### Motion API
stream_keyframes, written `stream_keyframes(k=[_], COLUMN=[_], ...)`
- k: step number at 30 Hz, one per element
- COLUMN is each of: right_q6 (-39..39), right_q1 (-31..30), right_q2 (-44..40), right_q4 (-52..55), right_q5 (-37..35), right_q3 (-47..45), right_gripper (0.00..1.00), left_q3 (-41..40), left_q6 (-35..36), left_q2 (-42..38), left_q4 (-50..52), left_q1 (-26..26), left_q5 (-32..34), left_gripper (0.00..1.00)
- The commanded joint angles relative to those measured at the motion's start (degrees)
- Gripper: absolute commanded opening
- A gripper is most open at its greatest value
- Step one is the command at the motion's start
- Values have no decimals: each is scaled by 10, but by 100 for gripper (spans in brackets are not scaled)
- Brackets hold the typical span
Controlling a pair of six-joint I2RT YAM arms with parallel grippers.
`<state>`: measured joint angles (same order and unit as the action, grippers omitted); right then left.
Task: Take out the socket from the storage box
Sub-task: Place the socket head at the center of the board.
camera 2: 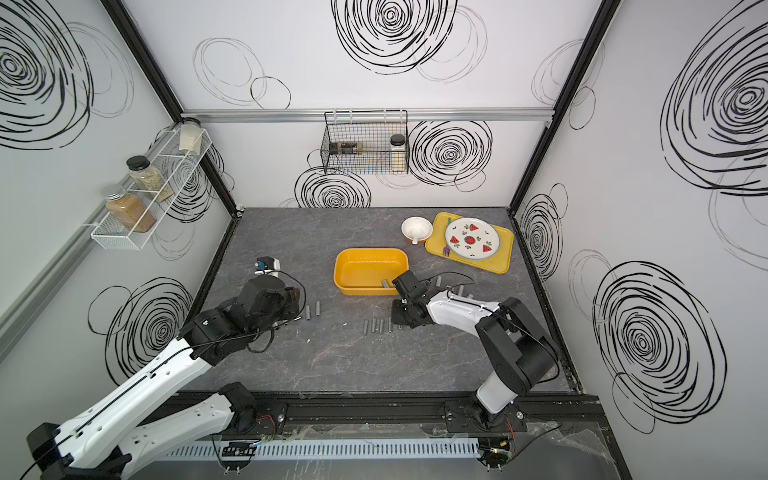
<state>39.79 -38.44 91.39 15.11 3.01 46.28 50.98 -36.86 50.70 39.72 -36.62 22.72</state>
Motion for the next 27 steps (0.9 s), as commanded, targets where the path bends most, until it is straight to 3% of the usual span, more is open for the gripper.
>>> stream_keyframes(k=[1, 14, 27], right_q6=[9, 11, 0], right_q1=[-2, -2, -2], right_q2=[9, 17, 8], right_q4=[-9, -11, 14], right_q5=[-14, -13, -26], right_q3=[-6, -13, 7], right_gripper=[9, 21, 23], left_q3=[-7, -9, -8], left_q6=[1, 2, 6], left_q2=[0, 5, 14], left_q4=[-14, -16, -18], left_q1=[5, 7, 12], left_q5=[0, -2, -11], left_gripper=[48, 48, 48])
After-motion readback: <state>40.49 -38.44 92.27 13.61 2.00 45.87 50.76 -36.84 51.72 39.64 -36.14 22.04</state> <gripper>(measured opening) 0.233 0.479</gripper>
